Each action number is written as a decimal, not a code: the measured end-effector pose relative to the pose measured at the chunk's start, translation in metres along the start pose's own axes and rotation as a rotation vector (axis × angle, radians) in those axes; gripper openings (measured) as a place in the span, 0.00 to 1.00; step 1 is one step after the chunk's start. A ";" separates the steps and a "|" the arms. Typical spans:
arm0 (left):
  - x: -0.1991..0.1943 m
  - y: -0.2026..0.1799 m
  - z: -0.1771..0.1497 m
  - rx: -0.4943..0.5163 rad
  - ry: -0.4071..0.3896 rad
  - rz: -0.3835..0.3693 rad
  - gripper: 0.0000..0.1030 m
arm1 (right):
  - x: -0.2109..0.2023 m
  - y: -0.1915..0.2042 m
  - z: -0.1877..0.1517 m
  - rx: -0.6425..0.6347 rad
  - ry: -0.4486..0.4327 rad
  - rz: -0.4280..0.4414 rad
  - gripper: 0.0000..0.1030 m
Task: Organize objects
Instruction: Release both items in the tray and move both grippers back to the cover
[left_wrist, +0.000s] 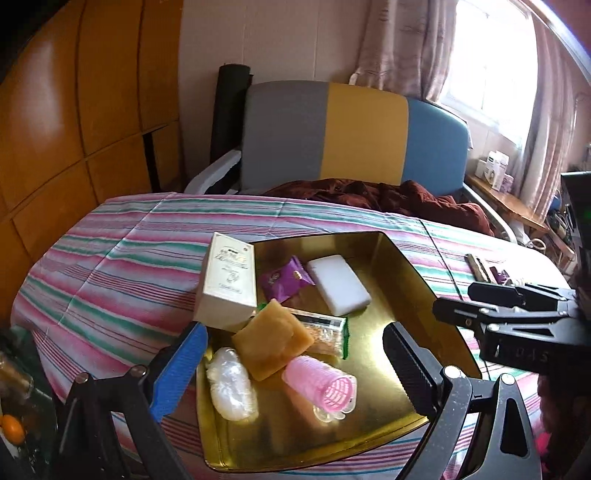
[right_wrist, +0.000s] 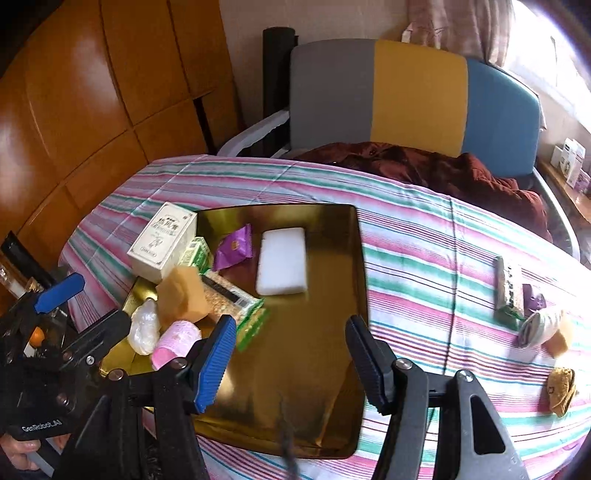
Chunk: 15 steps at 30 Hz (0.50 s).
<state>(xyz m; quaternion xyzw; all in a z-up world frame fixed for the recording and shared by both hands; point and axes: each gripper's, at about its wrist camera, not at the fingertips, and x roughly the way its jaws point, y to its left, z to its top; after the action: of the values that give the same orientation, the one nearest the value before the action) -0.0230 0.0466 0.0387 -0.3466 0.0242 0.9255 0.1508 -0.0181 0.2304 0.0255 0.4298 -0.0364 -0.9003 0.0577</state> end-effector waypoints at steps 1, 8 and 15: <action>0.000 -0.003 0.000 0.005 0.002 -0.003 0.94 | 0.000 -0.004 0.000 0.006 0.000 -0.005 0.61; 0.005 -0.021 -0.001 0.037 0.021 -0.053 0.94 | 0.003 -0.038 -0.007 0.052 0.026 -0.058 0.61; 0.013 -0.039 0.001 0.076 0.039 -0.107 0.94 | 0.006 -0.089 -0.017 0.139 0.077 -0.114 0.61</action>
<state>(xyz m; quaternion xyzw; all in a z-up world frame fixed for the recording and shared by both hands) -0.0211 0.0869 0.0335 -0.3595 0.0435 0.9075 0.2128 -0.0150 0.3176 0.0005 0.4685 -0.0721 -0.8803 -0.0221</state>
